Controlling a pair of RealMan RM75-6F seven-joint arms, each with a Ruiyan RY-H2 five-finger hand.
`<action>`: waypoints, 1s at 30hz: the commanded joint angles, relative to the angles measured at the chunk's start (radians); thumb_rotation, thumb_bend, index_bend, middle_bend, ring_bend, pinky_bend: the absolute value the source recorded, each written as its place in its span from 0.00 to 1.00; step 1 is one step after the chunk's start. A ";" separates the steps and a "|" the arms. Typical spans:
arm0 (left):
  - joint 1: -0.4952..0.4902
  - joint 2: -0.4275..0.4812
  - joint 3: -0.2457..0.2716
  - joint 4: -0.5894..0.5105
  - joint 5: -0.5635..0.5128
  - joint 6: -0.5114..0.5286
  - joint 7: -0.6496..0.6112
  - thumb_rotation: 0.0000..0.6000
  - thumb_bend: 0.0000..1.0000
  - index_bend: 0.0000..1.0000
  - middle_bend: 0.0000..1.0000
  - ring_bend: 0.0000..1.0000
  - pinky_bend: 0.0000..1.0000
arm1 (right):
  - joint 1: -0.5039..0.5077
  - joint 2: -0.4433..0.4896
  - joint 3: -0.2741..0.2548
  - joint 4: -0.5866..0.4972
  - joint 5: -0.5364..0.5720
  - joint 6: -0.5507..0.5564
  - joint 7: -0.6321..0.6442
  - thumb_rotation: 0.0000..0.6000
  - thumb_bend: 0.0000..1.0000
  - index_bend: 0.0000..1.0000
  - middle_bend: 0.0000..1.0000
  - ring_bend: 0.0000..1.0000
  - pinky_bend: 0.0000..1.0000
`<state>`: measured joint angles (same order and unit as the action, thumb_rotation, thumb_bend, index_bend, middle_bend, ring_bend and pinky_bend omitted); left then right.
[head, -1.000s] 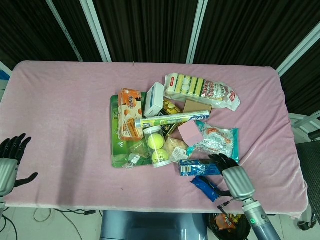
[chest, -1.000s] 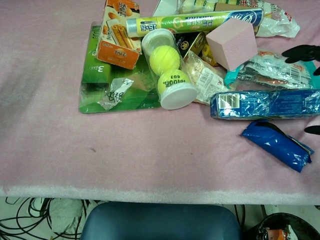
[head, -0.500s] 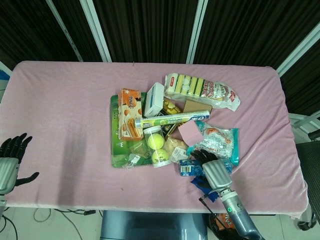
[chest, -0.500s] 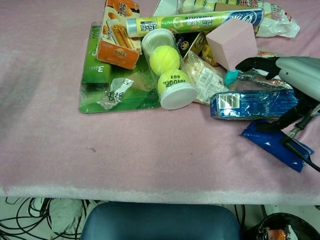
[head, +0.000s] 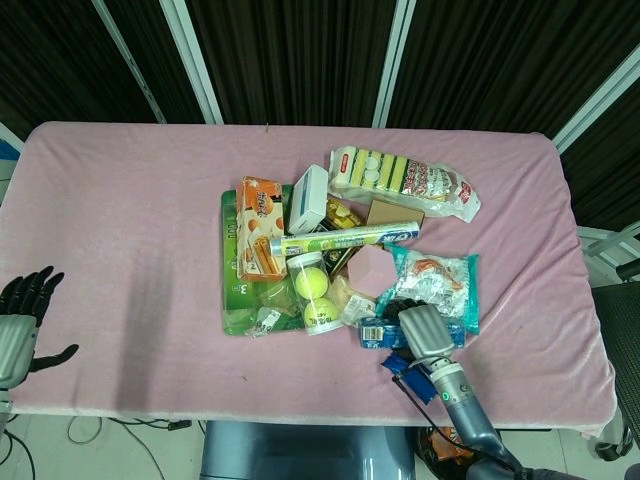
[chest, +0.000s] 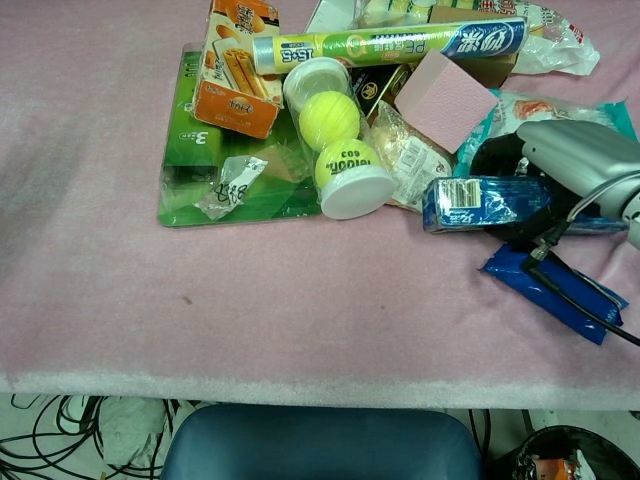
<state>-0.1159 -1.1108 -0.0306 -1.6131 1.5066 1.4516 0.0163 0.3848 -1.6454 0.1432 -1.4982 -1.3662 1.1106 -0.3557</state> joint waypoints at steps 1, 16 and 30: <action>0.000 0.000 0.001 0.000 -0.001 -0.002 0.000 1.00 0.00 0.00 0.00 0.00 0.00 | -0.008 0.031 -0.016 -0.027 -0.046 0.037 0.039 1.00 0.63 0.78 0.68 0.65 0.67; 0.002 -0.003 0.001 0.000 0.008 0.012 0.019 1.00 0.00 0.00 0.00 0.00 0.00 | -0.076 0.294 -0.070 -0.240 -0.275 0.254 0.198 1.00 0.63 0.79 0.69 0.65 0.68; 0.012 -0.008 0.013 0.012 0.044 0.041 0.027 1.00 0.00 0.00 0.00 0.00 0.00 | -0.151 0.451 -0.054 -0.259 -0.267 0.401 0.319 1.00 0.63 0.79 0.68 0.65 0.68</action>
<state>-0.1042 -1.1188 -0.0182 -1.6013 1.5494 1.4918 0.0440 0.2388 -1.1952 0.0680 -1.7746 -1.6825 1.5158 -0.0553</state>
